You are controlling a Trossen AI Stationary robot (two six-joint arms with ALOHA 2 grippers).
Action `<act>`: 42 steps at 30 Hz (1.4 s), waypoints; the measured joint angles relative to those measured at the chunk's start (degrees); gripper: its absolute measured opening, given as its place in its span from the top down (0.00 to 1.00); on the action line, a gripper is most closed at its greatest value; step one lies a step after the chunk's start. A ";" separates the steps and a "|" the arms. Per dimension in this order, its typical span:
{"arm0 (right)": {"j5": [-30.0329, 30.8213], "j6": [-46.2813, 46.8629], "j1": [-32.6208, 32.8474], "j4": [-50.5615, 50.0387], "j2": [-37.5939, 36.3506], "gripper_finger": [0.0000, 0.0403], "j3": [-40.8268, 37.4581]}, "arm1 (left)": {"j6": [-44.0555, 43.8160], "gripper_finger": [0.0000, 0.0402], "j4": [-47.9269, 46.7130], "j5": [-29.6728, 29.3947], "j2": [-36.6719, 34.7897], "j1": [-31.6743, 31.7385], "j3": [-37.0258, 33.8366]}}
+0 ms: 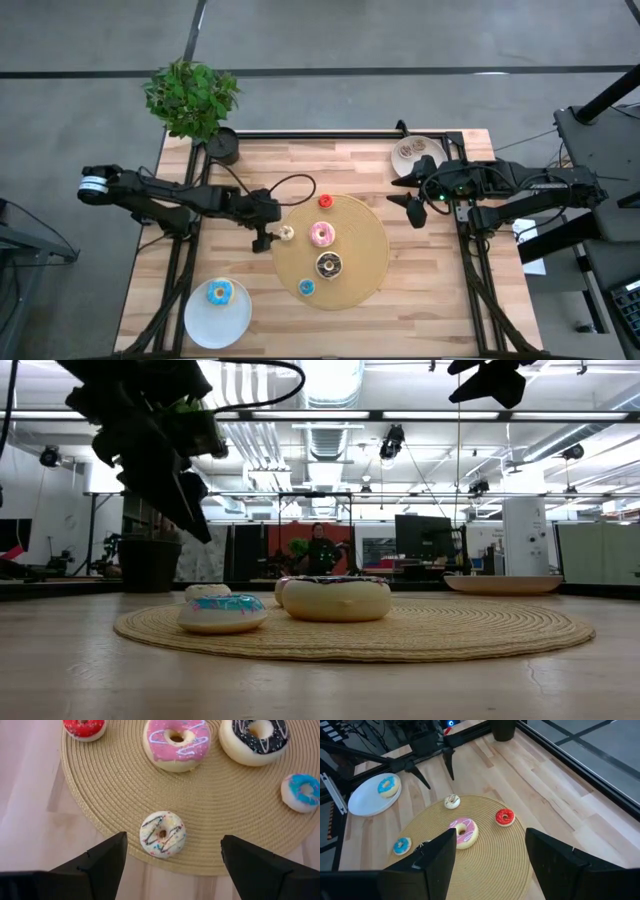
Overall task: Pick & Place donuts
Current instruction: Put the small white donut on the gray plate
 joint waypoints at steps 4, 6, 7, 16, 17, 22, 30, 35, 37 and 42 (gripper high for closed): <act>0.26 -0.01 -0.01 0.00 0.00 0.43 0.00 | 1.56 0.27 -1.66 0.93 0.08 -0.07 1.51; 0.35 0.00 -0.01 0.00 0.01 0.43 0.00 | 2.41 0.27 -2.37 1.19 0.61 -0.15 2.54; 0.39 0.00 0.00 0.00 0.00 0.43 0.00 | 2.97 0.27 -3.25 1.22 1.04 -0.24 3.08; 0.41 -0.01 -0.01 -0.02 0.02 0.43 0.00 | 7.23 0.27 -7.14 1.68 10.07 -0.26 8.33; 0.41 -0.01 -0.01 0.00 0.00 0.43 0.00 | 7.60 0.27 -7.58 1.68 11.15 -0.26 8.82; 0.44 -0.03 -0.01 0.00 0.00 0.43 0.00 | 9.39 0.27 -8.10 1.72 15.18 -0.26 10.27; 0.45 -0.06 0.01 -0.07 0.00 0.43 0.00 | 10.81 0.27 -8.28 1.73 19.16 -0.24 12.71; 0.46 -0.21 -0.01 -0.25 0.00 0.43 0.00 | 11.80 0.27 -8.72 1.75 20.64 -0.26 13.02; 0.46 -0.21 0.00 -0.38 0.00 0.43 0.00 | 11.82 0.27 -8.70 1.75 20.92 -0.26 12.94; 0.46 -0.21 0.01 -0.39 0.00 0.43 -0.02 | 12.06 0.27 -8.67 1.23 21.27 -0.24 12.93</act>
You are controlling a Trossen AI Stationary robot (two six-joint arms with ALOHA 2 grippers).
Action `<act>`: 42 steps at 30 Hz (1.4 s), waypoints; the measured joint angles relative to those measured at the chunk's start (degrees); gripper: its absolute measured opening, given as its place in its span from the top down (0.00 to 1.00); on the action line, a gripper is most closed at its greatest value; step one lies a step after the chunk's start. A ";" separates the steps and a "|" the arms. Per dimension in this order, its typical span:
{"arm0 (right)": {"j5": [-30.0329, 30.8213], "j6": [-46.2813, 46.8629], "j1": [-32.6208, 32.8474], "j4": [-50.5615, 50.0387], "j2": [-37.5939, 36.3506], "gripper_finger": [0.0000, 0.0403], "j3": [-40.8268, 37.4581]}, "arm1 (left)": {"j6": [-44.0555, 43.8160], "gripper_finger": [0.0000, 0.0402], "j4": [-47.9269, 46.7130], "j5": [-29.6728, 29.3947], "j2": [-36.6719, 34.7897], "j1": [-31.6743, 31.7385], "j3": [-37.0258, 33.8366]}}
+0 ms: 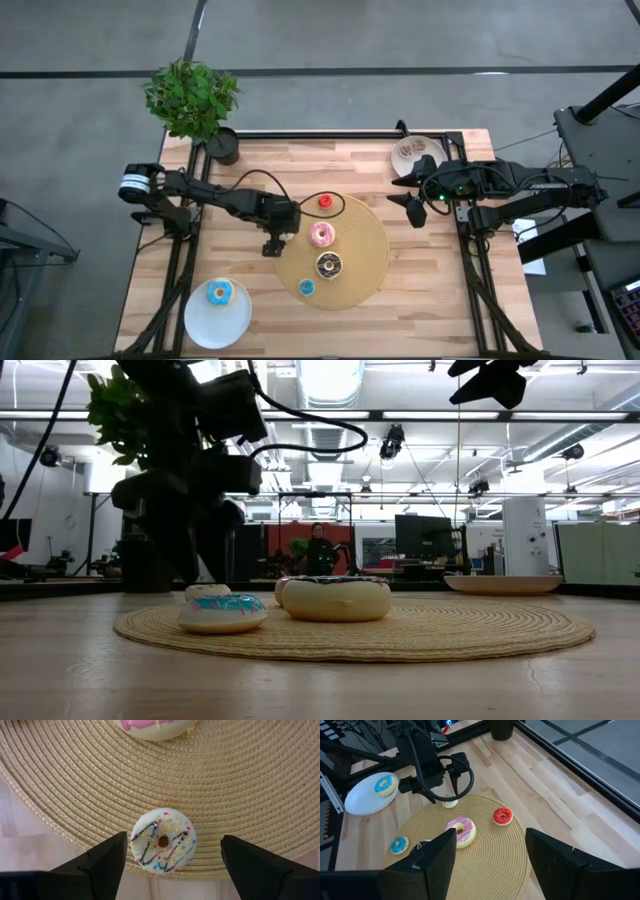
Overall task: Pick & Place donuts
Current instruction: Put the small white donut on the gray plate
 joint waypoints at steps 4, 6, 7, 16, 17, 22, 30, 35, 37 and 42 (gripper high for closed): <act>0.00 0.00 -0.02 0.00 0.00 0.43 -0.02 | 0.75 0.27 -0.07 -0.01 0.00 -0.02 -0.10; 0.00 0.00 -0.01 -0.02 0.01 0.43 -0.02 | 1.32 0.27 0.17 -0.03 0.00 -0.01 -0.25; 0.00 -0.01 -0.01 -0.02 0.00 0.43 -0.02 | 1.35 0.27 0.05 -0.03 0.00 -0.02 -0.42; 0.00 -0.01 -0.02 -0.02 0.00 0.43 -0.04 | 1.57 0.27 0.10 -0.09 0.18 -0.02 -0.51; 0.00 -0.02 -0.01 -0.02 0.00 0.43 -0.04 | 1.58 0.27 0.08 -0.09 0.39 -0.02 -0.52; 0.00 -0.02 0.00 -0.03 0.00 0.43 -0.04 | 1.60 0.27 0.24 -0.17 1.92 0.00 -0.50; 0.00 0.00 -0.02 -0.09 0.00 0.43 -0.07 | 1.47 0.27 0.93 -1.10 3.17 0.00 -0.04; 0.00 -0.02 0.00 -0.17 0.00 0.43 -0.19 | 1.27 0.27 0.99 -1.10 3.19 0.00 -0.07; 0.00 -0.01 -0.02 -0.19 0.01 0.43 -0.29 | 1.25 0.27 0.95 -1.10 3.19 0.00 -0.07; -0.01 0.00 -0.02 -0.17 0.01 0.43 -0.48 | 1.04 0.28 0.97 -1.08 3.19 0.00 -0.07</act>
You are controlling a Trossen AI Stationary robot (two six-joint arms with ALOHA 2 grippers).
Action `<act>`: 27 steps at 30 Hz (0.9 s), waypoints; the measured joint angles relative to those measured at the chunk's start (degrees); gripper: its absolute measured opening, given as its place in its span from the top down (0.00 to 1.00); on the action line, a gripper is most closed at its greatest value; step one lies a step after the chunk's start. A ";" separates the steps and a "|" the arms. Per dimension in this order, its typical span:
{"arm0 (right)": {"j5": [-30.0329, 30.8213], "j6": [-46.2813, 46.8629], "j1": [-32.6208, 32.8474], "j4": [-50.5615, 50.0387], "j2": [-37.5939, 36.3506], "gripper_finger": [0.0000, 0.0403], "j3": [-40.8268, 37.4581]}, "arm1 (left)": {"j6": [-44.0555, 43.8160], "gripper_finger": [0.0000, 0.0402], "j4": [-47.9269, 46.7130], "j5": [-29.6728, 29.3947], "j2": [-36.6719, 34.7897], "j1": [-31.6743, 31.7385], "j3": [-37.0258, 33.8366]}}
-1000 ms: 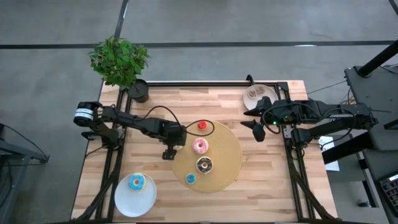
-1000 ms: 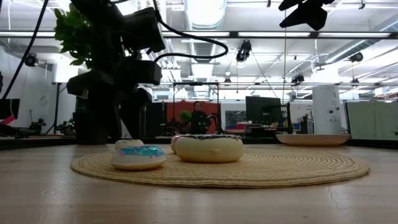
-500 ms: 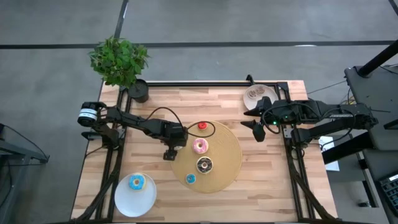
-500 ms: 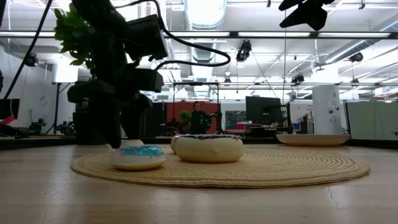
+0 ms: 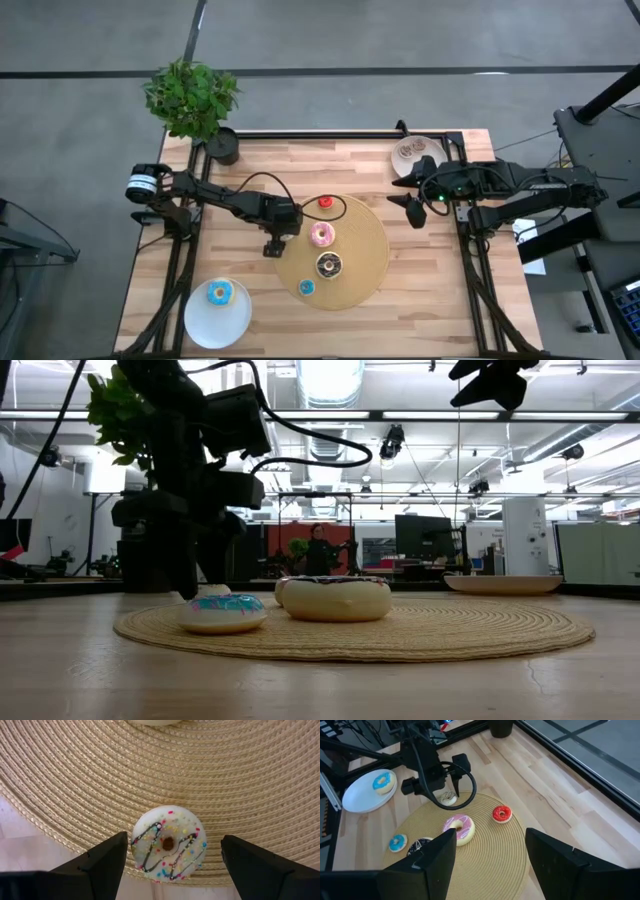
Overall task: Pick & Place donuts
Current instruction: Put the small white donut on the gray plate
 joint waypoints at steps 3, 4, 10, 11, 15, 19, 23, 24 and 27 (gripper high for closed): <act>0.01 0.00 0.01 0.02 -0.01 0.43 -0.14 | -0.16 0.28 0.00 0.00 0.00 0.00 0.00; 0.01 0.01 0.00 0.02 0.00 0.43 -0.23 | -0.19 0.28 0.00 0.00 0.00 0.00 0.00; 0.00 0.13 0.00 0.04 -0.01 0.43 -0.37 | -0.40 0.36 -0.02 0.00 0.00 0.00 0.00; 0.00 0.13 0.00 0.06 -0.01 0.43 -0.39 | -0.39 0.37 -0.02 0.00 0.00 0.00 0.00; -0.01 0.15 0.02 0.06 0.00 0.43 -0.47 | -0.40 0.41 -0.02 0.02 0.00 0.00 0.00; 0.01 0.15 0.00 0.06 0.00 0.43 -0.48 | -0.62 0.44 -0.06 0.02 0.00 0.00 0.05; 0.01 0.15 0.00 0.06 -0.01 0.43 -0.48 | -1.31 0.46 -0.08 0.04 0.00 0.00 0.40; 0.01 0.15 0.00 0.06 -0.01 0.43 -0.48 | -1.32 0.46 -0.04 0.04 0.00 0.00 0.44; 0.00 0.13 0.02 0.06 -0.01 0.43 -0.48 | -1.34 0.47 -0.07 0.04 0.00 0.00 0.50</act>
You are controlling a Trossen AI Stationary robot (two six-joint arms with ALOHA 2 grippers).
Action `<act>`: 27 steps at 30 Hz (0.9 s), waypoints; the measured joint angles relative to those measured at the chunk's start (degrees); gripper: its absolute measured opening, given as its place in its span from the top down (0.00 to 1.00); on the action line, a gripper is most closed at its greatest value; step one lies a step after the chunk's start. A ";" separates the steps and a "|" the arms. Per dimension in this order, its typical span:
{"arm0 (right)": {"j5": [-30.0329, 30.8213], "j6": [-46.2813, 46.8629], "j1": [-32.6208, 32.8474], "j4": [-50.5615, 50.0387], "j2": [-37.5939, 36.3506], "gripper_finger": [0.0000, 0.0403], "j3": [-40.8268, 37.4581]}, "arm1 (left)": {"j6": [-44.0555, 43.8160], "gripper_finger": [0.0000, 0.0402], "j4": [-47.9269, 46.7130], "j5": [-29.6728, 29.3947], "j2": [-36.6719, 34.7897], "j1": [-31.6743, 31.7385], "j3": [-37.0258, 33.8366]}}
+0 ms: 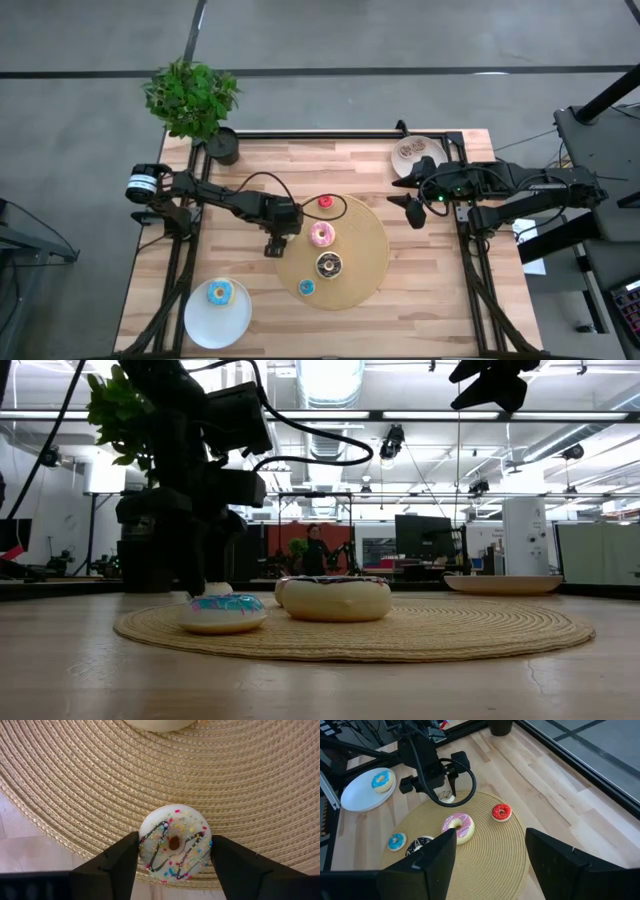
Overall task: Pick & Place donuts
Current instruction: Put the small white donut on the gray plate
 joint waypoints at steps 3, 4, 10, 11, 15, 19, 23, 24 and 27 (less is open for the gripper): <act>0.01 0.02 -0.02 0.00 0.00 0.43 0.00 | -0.15 0.49 0.00 0.02 0.00 0.00 0.00; 0.01 0.00 -0.02 0.00 0.00 0.43 0.00 | -0.30 0.49 0.00 0.01 0.00 0.00 0.00; 0.01 -0.10 -0.02 0.01 0.00 0.43 0.00 | -0.37 0.50 -0.49 0.02 -0.28 0.00 1.20; 0.00 -0.12 -0.02 0.00 0.01 0.43 0.00 | -0.37 0.50 -0.59 0.02 -0.38 0.00 1.56; -0.01 -0.13 -0.02 0.00 0.00 0.43 0.00 | -0.34 0.50 -3.03 -0.41 -0.48 0.12 3.76; -0.01 -0.34 -0.01 0.02 0.00 0.43 0.00 | 0.10 0.50 -5.95 -1.15 -0.50 0.26 6.92; -0.01 -0.39 0.00 0.02 0.02 0.43 0.00 | 0.18 0.50 -8.51 -2.39 -0.50 0.87 11.39; -0.01 -0.37 -0.02 0.02 0.00 0.43 0.00 | 0.06 0.50 -9.14 -2.91 -0.50 1.09 12.59; -0.01 -0.37 -0.02 0.04 -0.02 0.43 0.00 | 0.04 0.50 -9.67 -3.67 -0.50 1.96 16.42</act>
